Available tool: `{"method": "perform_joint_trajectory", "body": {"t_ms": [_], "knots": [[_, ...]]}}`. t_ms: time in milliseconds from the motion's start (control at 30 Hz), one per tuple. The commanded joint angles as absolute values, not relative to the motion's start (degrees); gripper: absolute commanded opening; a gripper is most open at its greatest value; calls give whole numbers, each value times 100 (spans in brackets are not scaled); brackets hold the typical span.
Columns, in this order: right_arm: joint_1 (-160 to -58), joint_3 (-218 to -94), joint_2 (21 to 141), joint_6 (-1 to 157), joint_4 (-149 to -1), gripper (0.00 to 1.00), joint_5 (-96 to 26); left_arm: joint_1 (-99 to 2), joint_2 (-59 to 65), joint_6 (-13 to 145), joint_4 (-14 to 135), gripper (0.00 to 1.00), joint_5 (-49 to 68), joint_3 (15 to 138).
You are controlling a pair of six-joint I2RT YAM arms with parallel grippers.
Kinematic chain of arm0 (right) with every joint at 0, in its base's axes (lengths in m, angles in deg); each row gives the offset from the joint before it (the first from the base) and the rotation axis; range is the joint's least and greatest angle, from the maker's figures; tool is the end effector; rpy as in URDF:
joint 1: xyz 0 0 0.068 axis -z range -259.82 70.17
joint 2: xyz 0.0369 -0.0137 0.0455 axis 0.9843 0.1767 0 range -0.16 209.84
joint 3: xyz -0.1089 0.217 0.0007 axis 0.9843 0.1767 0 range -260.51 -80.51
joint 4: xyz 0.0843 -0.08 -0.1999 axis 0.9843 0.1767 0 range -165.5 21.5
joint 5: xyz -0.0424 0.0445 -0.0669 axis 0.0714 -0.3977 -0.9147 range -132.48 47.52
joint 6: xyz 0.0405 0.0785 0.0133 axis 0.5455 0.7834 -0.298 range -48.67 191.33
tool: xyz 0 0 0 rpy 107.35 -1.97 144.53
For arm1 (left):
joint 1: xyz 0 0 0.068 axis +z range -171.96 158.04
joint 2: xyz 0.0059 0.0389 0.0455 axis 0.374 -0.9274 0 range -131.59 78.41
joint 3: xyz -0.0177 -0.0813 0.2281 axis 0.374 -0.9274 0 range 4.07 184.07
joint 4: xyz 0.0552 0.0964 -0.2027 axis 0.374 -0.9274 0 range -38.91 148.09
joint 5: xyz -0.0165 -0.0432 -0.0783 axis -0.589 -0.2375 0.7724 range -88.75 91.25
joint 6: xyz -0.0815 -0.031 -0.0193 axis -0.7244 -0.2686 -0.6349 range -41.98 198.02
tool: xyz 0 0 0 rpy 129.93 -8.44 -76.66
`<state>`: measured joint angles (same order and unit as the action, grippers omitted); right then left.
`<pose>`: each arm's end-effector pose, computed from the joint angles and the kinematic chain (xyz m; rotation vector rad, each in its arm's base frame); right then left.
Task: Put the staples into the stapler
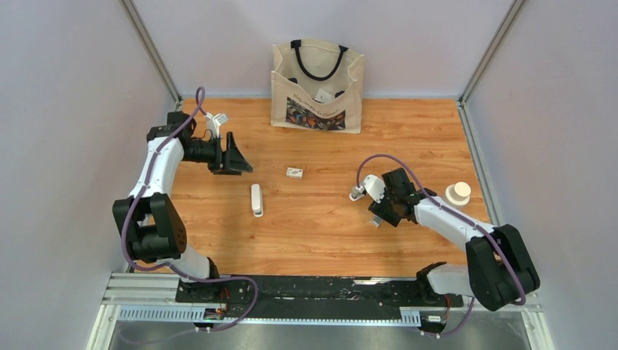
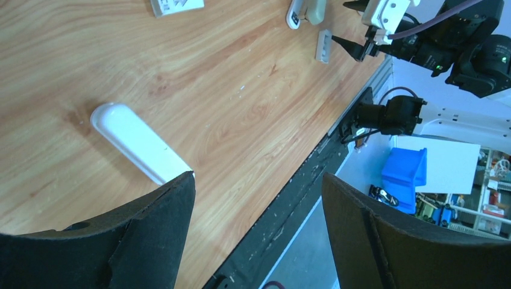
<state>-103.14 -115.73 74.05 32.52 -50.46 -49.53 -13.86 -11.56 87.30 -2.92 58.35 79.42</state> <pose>0.2119 0.0807 0.1130 -1.3593 2.3311 -0.2486 0.2764 -0.0282 0.2372 0.1942 2.4606 -1.2775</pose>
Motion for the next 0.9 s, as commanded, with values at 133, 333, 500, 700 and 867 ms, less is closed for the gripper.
{"method": "perform_joint_trajectory", "body": {"t_ms": [133,333,500,700,867], "knots": [[-10329,-12488,6329,3932,-3904,62,-3739,-1001,-334,9533,-1134,85,5759,7992],[-10382,-12902,6979,4461,-3490,52,-3413,-957,45,9481,-871,86,5627,7641],[-10619,-12841,7463,4461,-3463,51,-3395,-957,-25,9542,-826,86,5679,7561],[-10804,-12735,7648,4470,-3568,50,-3623,-957,18,9595,-800,86,5680,7518],[-10813,-12700,7806,4452,-3578,49,-3641,-957,63,9480,-615,86,5680,7421]]}}
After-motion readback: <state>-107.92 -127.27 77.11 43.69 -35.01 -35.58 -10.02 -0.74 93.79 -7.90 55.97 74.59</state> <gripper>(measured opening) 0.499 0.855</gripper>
